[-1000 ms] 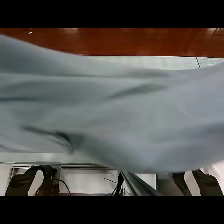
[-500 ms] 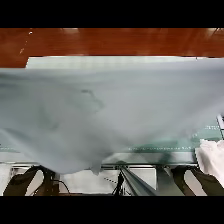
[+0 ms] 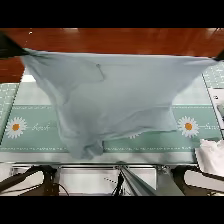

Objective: Fold the shirts.

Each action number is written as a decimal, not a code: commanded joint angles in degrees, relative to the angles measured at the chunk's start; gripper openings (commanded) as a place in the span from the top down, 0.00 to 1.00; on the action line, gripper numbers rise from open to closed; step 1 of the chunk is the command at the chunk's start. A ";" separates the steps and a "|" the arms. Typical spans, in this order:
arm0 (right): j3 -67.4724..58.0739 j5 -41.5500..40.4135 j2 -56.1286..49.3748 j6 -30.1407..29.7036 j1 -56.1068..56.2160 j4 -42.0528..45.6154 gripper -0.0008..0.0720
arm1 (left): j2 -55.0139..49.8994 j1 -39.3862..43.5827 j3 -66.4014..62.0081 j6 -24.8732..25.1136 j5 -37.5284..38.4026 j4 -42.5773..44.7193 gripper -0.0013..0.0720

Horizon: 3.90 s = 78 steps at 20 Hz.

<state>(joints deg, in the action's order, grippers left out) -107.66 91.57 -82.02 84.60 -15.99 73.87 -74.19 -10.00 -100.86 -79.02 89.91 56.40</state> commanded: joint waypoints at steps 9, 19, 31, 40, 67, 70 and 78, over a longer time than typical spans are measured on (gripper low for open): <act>-0.07 -40.87 -22.29 6.14 8.46 -1.36 0.96 | -23.43 3.65 0.22 4.87 -26.86 -1.33 0.95; -0.13 -23.15 -25.33 5.38 7.80 -1.31 0.96 | -30.08 4.15 -1.68 0.74 -14.49 -0.28 0.95; -0.07 -4.35 -23.89 2.86 7.65 5.95 0.96 | -30.97 4.50 -2.84 -0.35 6.60 12.63 0.95; -0.13 2.38 -22.97 -1.03 7.10 4.61 0.62 | -30.03 4.15 -2.89 -1.29 11.41 12.90 0.45; 54.69 -19.15 11.96 -12.26 -10.69 -10.69 0.33 | 6.58 -10.05 76.43 7.89 -22.21 -5.79 0.25; 54.69 -17.29 11.96 -12.26 -10.69 -10.99 0.33 | 4.37 -4.63 76.43 7.89 -26.99 -10.88 0.29; 55.45 -15.23 12.00 -11.06 -10.78 1.95 0.33 | 1.42 1.09 76.41 10.58 -26.58 -12.90 0.95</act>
<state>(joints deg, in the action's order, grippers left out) -52.77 75.16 -70.02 72.44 -26.70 67.66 -72.27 -9.61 -24.51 -69.56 63.20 43.40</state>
